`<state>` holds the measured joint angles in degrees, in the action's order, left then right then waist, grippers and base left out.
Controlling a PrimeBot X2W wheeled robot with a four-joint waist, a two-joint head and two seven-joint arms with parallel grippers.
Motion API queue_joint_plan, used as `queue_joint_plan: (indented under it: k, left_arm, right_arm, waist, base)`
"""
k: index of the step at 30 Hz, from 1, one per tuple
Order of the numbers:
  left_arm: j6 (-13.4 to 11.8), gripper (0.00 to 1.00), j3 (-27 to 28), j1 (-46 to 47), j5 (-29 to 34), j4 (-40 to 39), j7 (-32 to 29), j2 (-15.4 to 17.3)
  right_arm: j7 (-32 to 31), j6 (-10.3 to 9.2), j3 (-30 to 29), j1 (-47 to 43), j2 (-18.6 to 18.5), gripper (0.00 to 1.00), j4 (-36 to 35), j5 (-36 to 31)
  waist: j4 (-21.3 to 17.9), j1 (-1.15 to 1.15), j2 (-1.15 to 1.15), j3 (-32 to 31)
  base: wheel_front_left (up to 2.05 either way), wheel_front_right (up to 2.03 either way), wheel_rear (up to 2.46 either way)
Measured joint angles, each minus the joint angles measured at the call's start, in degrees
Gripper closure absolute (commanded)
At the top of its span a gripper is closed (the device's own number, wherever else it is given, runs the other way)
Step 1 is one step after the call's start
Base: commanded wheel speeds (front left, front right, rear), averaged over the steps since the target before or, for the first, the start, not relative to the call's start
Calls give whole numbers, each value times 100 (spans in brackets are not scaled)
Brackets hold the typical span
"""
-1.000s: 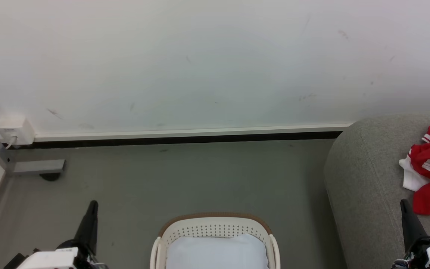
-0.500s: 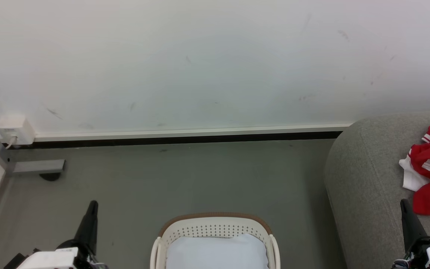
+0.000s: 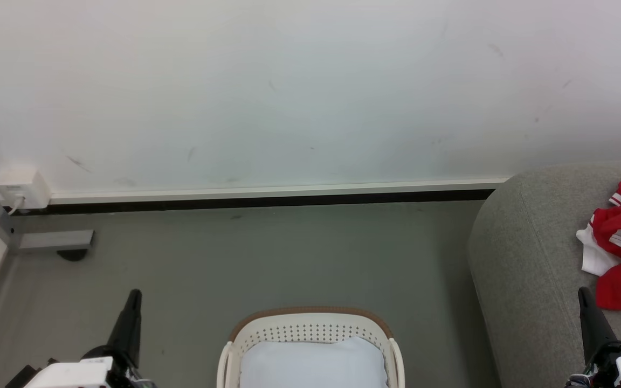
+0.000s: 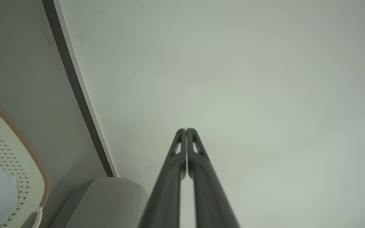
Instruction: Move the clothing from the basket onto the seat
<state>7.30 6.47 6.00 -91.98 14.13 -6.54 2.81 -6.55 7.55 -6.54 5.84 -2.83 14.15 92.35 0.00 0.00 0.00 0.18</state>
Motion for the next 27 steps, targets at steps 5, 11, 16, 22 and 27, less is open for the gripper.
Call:
queue_joint_plan:
  k: [5, 11, 16, 22, 27]
  left_arm:
    - [0, 100, 0, 0, 0, 0, 0, 0]
    - [0, 100, 0, 0, 0, 0, 0, 0]
    - [0, 100, 0, 0, 0, 0, 0, 0]
    - [0, 100, 0, 0, 0, 0, 0, 0]
    - [0, 100, 0, 0, 0, 0, 0, 0]
  right_arm:
    - [0, 0, 1, 0, 0, 100, 0, 0]
    - [0, 0, 1, 0, 0, 100, 0, 0]
    - [0, 0, 1, 0, 0, 100, 0, 0]
    - [0, 0, 1, 0, 0, 100, 0, 0]
    - [0, 0, 1, 0, 0, 100, 0, 0]
  waist:
    - [0, 0, 0, 0]
    - [0, 0, 0, 0]
    - [0, 0, 0, 0]
    - [0, 0, 0, 0]
    - [0, 0, 0, 0]
  base:
    - [0, 0, 0]
    - [0, 0, 0]
    - [0, 0, 0]
    - [0, 0, 0]
    - [0, 0, 0]
